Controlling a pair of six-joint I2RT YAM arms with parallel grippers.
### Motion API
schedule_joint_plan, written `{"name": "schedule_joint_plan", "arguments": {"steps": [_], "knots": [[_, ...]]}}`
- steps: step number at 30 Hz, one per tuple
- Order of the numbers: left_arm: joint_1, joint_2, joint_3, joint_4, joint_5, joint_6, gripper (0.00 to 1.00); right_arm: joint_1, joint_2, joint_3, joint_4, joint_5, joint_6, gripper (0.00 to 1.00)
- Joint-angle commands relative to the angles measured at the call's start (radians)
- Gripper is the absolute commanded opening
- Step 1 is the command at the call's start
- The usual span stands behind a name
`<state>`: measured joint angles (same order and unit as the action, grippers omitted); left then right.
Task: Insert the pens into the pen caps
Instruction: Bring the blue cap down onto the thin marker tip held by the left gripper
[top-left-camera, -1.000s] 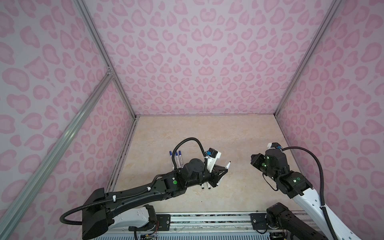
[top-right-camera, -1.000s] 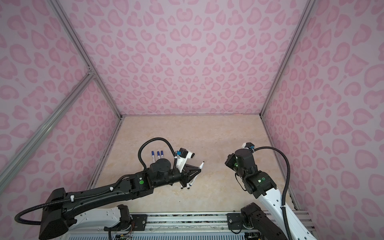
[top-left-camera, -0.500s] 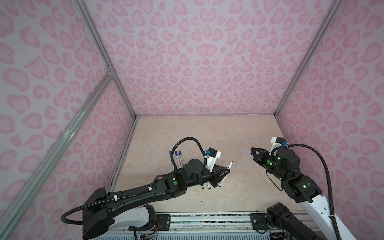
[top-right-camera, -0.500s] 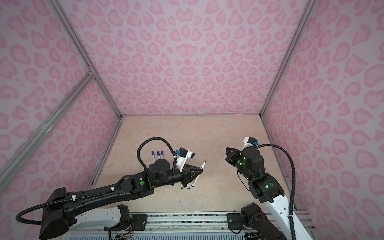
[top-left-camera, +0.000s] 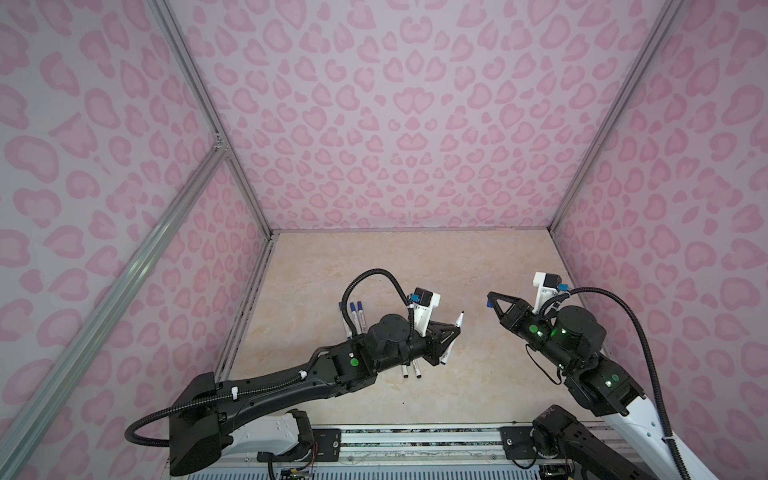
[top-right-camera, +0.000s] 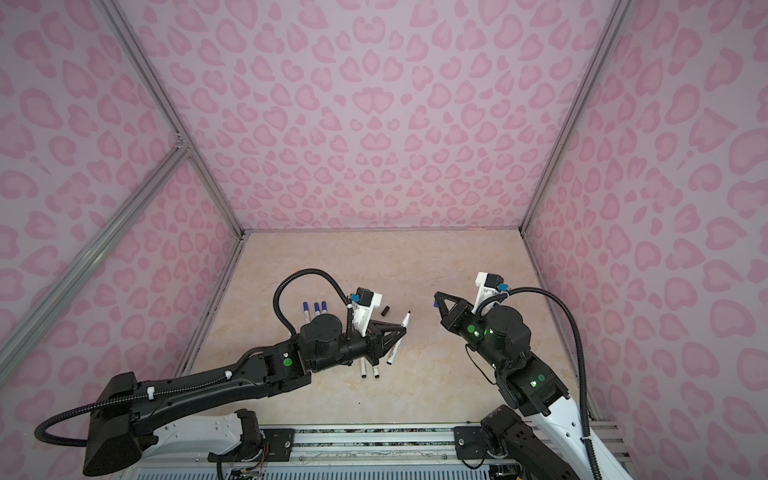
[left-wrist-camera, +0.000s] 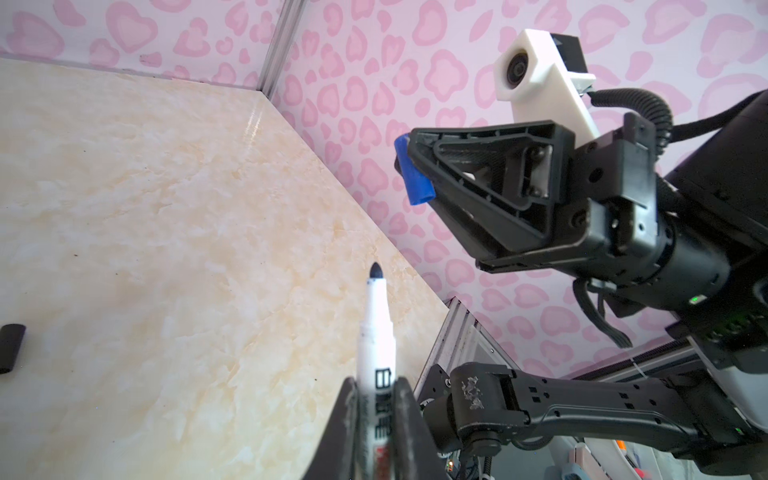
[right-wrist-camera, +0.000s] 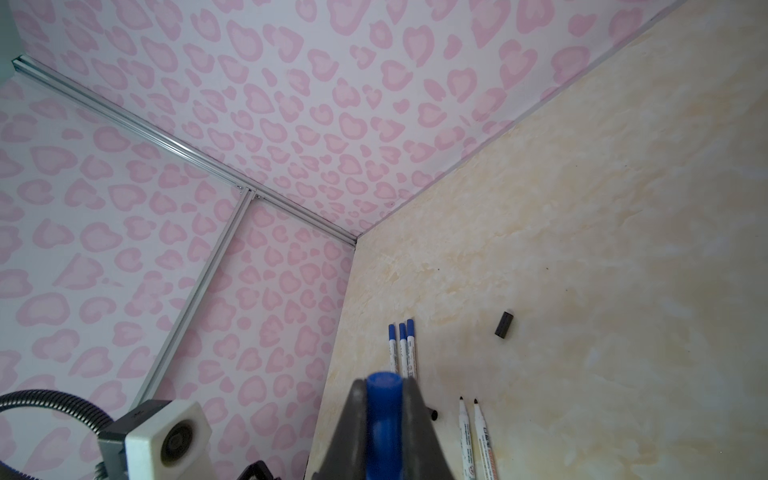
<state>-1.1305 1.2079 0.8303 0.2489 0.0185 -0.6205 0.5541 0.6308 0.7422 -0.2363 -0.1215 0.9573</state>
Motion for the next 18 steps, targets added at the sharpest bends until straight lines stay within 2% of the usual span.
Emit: {"name": "schedule_joint_plan", "arguments": {"steps": [1, 8, 18], "knots": [[0.000, 0.005, 0.027, -0.012, -0.031, -0.004, 0.03, 0.039, 0.026, 0.006, 0.085, 0.039, -0.017, 0.09], [0.000, 0.018, 0.041, -0.019, -0.027, -0.011, 0.03, 0.097, 0.038, -0.007, 0.132, 0.067, -0.051, 0.10], [-0.005, 0.039, 0.050, -0.005, -0.010, -0.021, 0.03, 0.116, 0.065, -0.047, 0.199, 0.063, -0.031, 0.10]]}}
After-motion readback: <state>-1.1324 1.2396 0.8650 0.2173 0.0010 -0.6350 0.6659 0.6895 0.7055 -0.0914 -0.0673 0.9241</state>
